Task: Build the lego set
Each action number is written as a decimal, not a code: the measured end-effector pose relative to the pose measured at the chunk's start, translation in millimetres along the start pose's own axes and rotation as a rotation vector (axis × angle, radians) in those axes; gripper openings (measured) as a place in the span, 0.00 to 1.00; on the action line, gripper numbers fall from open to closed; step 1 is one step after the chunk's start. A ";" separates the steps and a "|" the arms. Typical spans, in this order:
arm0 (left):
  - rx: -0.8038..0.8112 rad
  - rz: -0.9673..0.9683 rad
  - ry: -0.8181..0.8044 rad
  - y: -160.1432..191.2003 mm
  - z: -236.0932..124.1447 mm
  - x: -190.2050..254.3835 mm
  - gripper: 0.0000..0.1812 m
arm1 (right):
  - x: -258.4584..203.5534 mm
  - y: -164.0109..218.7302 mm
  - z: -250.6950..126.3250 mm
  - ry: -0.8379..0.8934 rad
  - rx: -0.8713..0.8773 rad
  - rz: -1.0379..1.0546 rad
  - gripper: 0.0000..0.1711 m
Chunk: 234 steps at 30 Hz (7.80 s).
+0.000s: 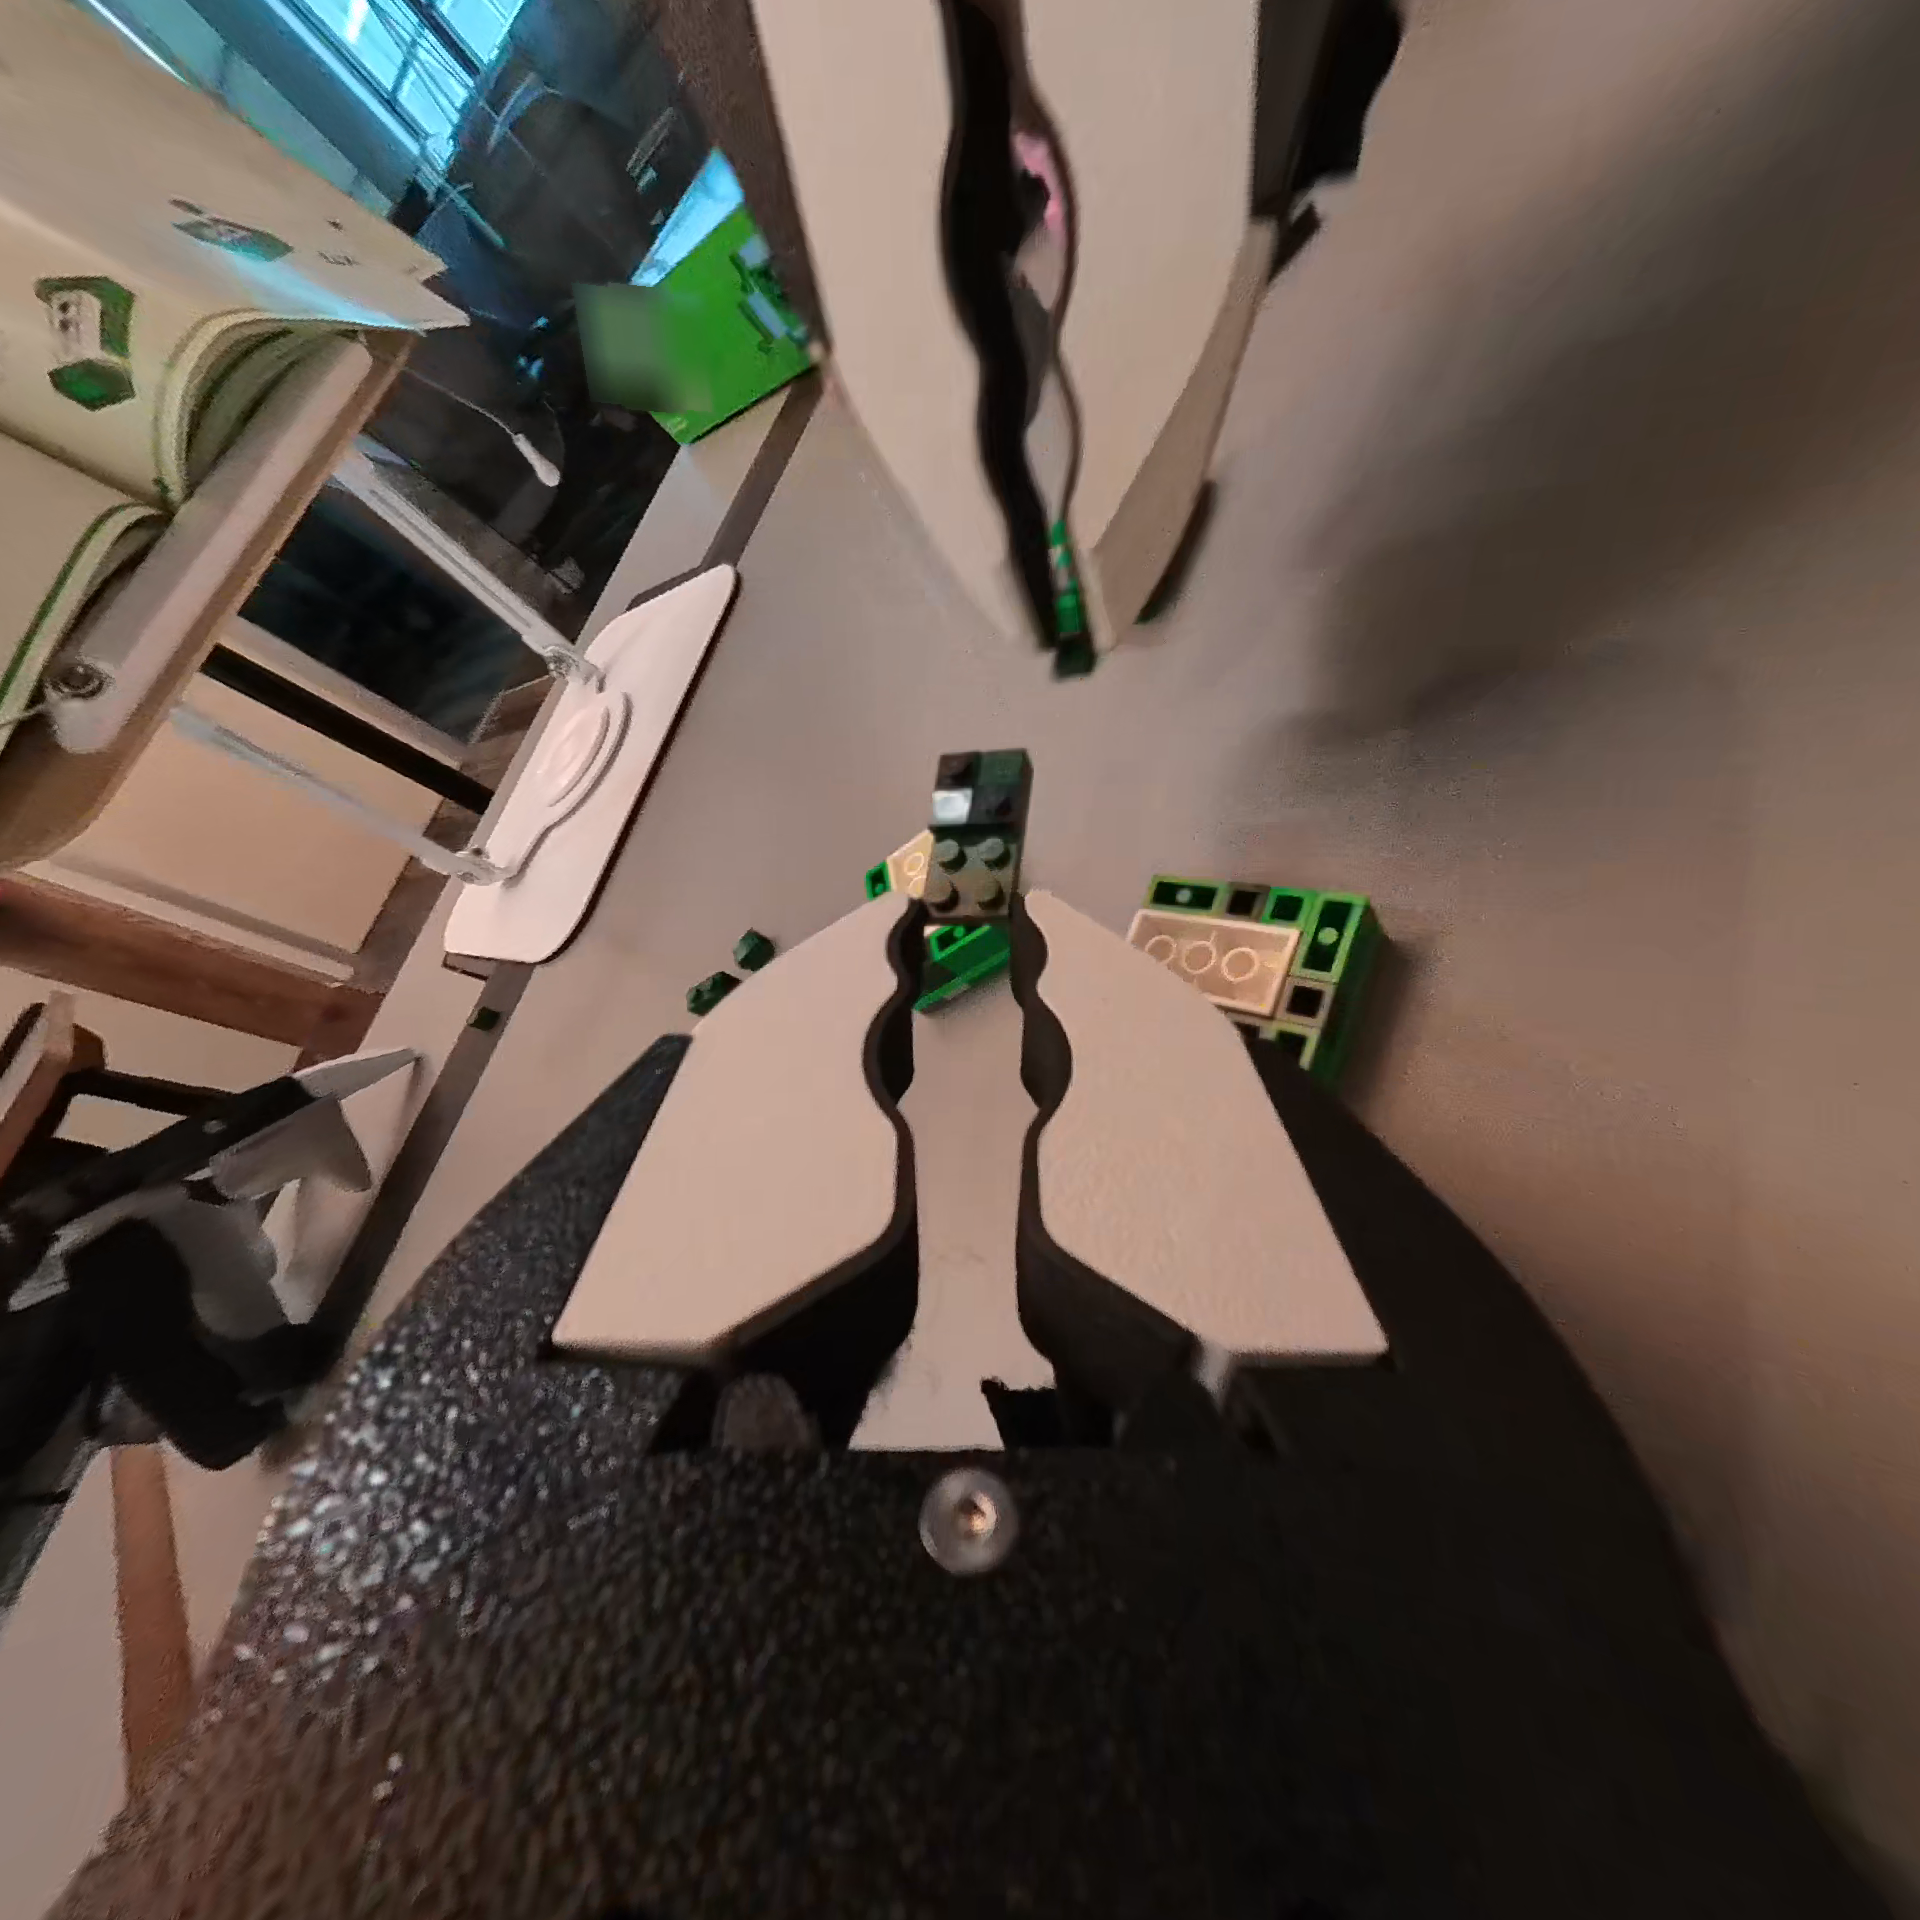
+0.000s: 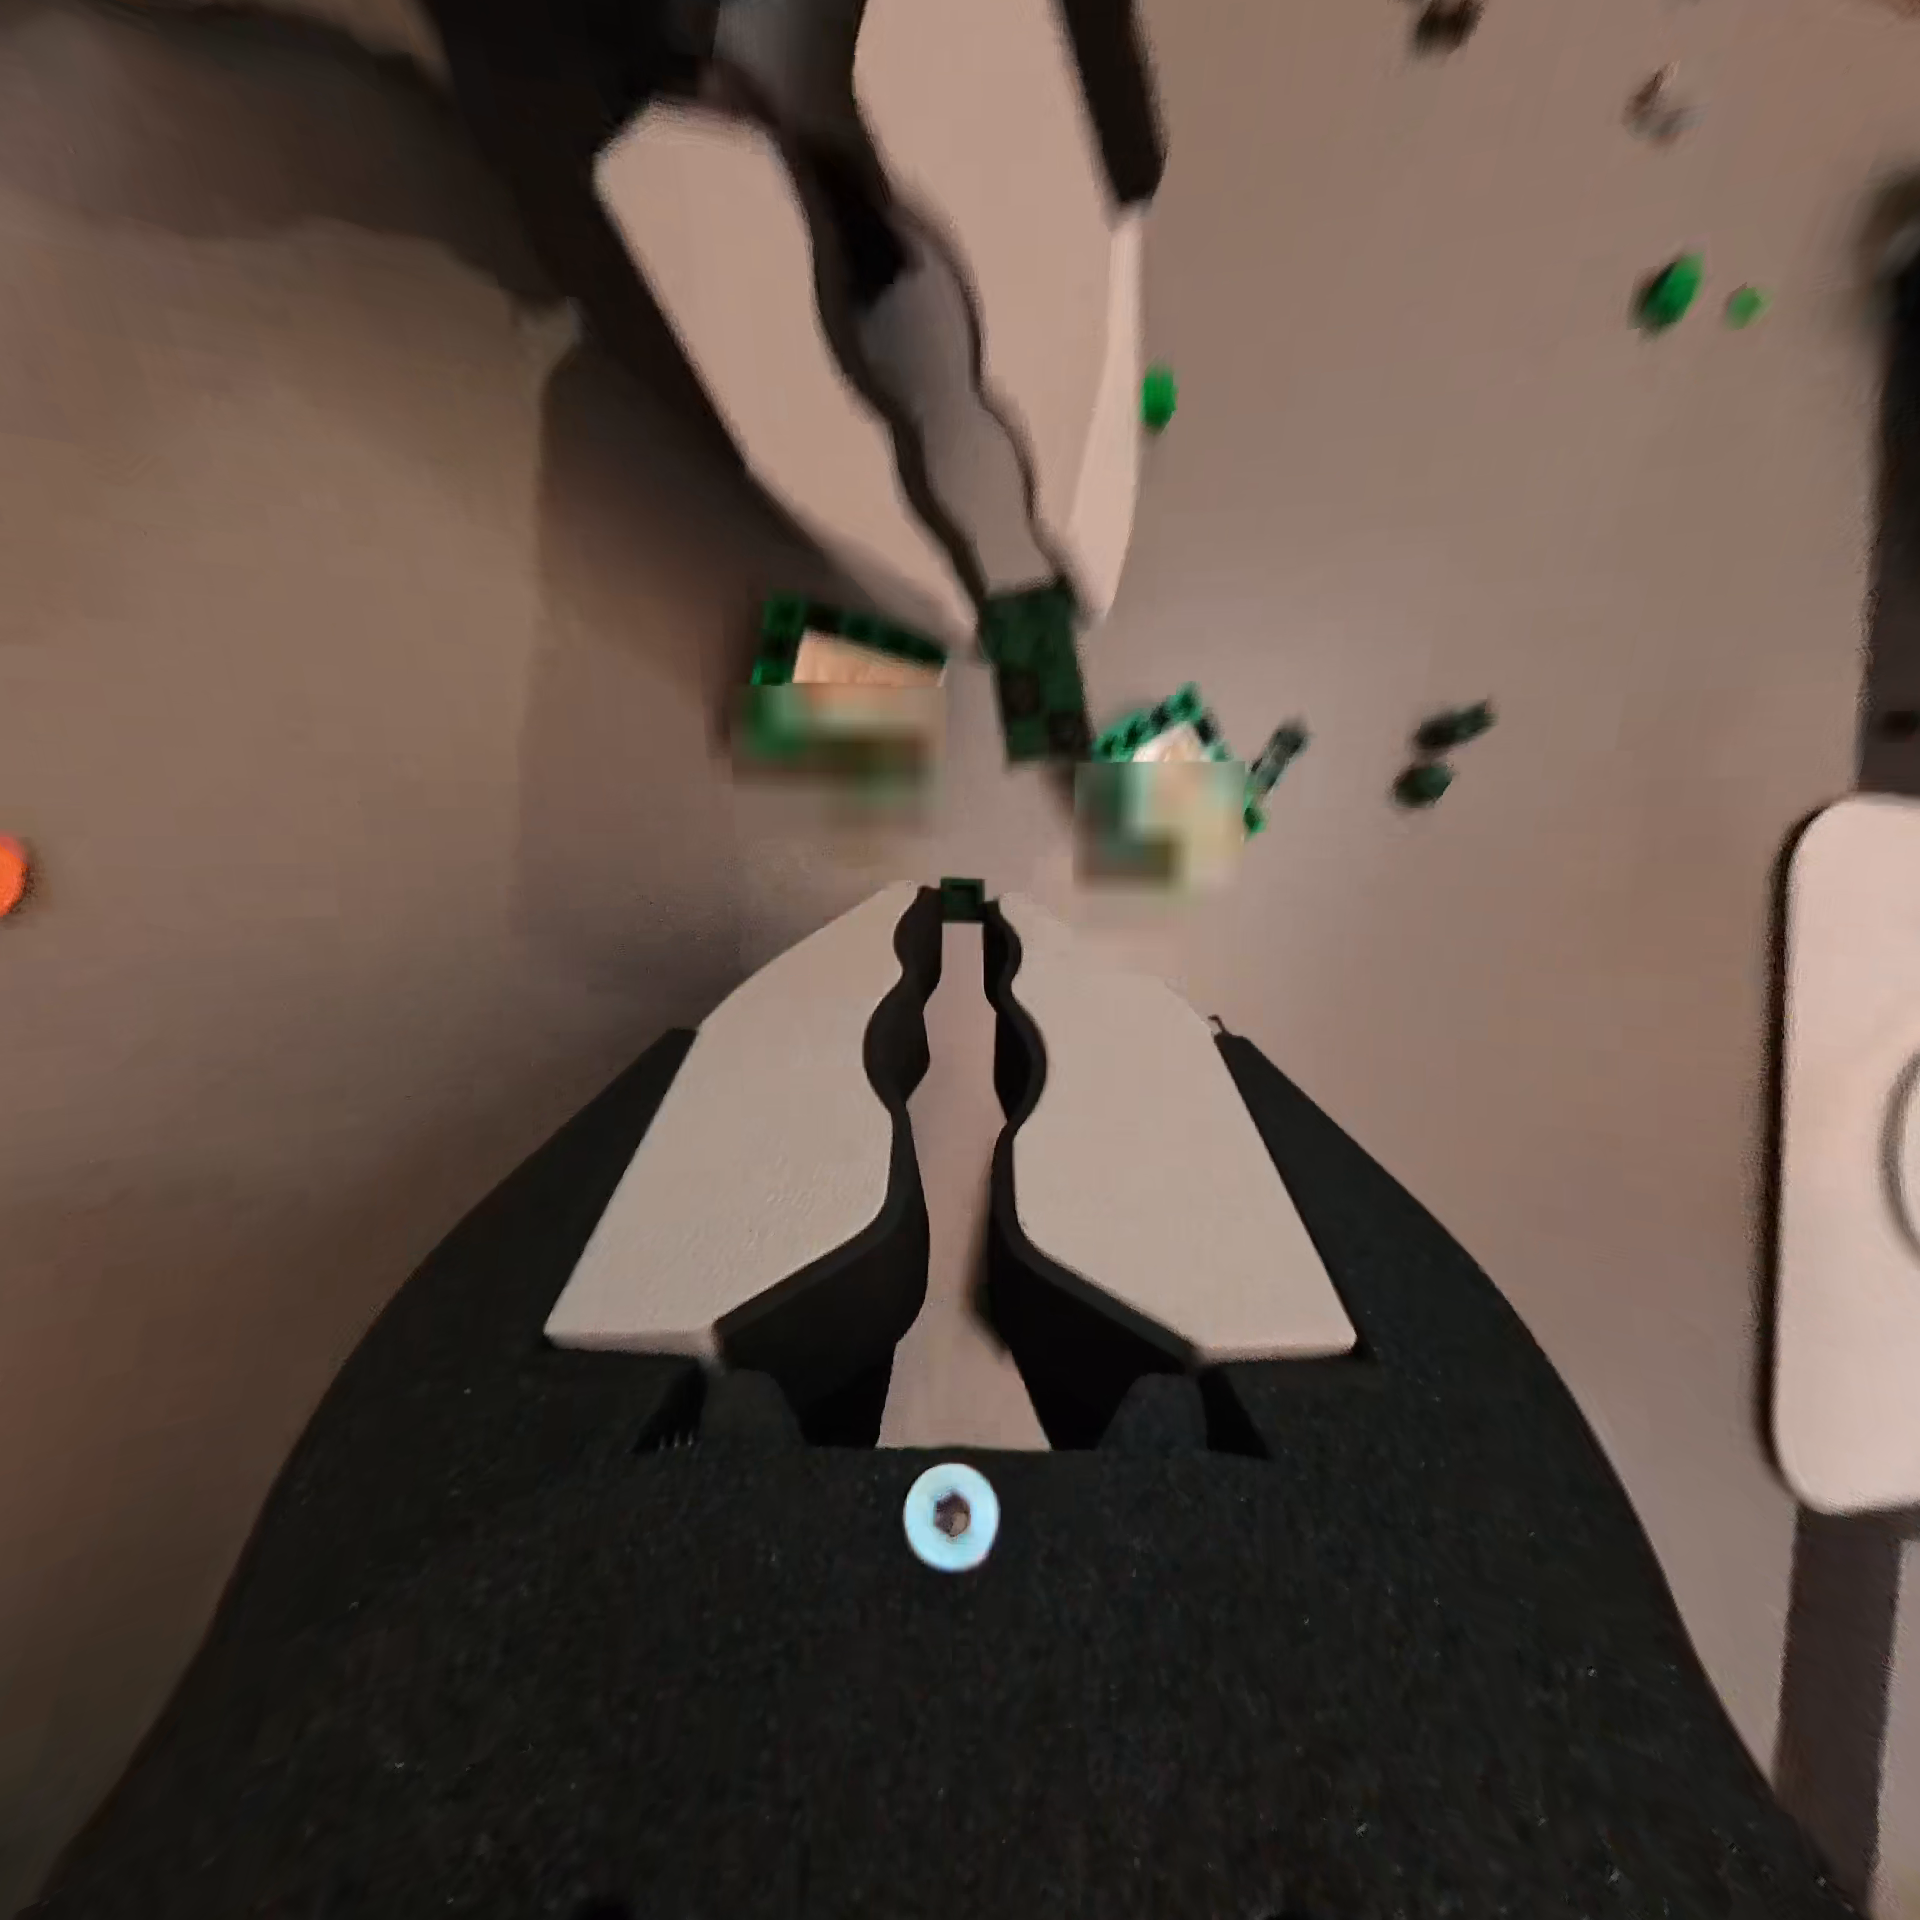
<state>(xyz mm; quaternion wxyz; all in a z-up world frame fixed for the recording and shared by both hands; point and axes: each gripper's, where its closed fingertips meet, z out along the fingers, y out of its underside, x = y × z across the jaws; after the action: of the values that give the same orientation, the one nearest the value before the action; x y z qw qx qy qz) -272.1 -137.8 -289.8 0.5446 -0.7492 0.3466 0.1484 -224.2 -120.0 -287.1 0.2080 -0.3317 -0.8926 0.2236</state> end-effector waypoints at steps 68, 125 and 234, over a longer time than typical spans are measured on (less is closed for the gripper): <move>0.009 0.289 0.110 -49.5 16.5 75.4 0.08 | -61.7 28.9 -19.8 0.156 0.179 0.364 0.04; 0.065 -0.114 0.427 -58.2 6.4 95.7 0.08 | -120.5 131.4 -58.6 0.377 -0.056 0.719 0.04; 0.269 0.050 0.372 -81.7 -10.5 91.5 0.02 | -81.9 -4.7 -31.9 0.415 0.329 -0.104 0.04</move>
<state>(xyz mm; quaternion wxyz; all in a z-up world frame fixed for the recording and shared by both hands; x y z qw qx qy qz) -152.6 -166.6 -282.6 0.5623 -0.6754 0.4764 -0.0263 -153.2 -171.0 -276.9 0.4485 -0.2861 -0.7985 0.2818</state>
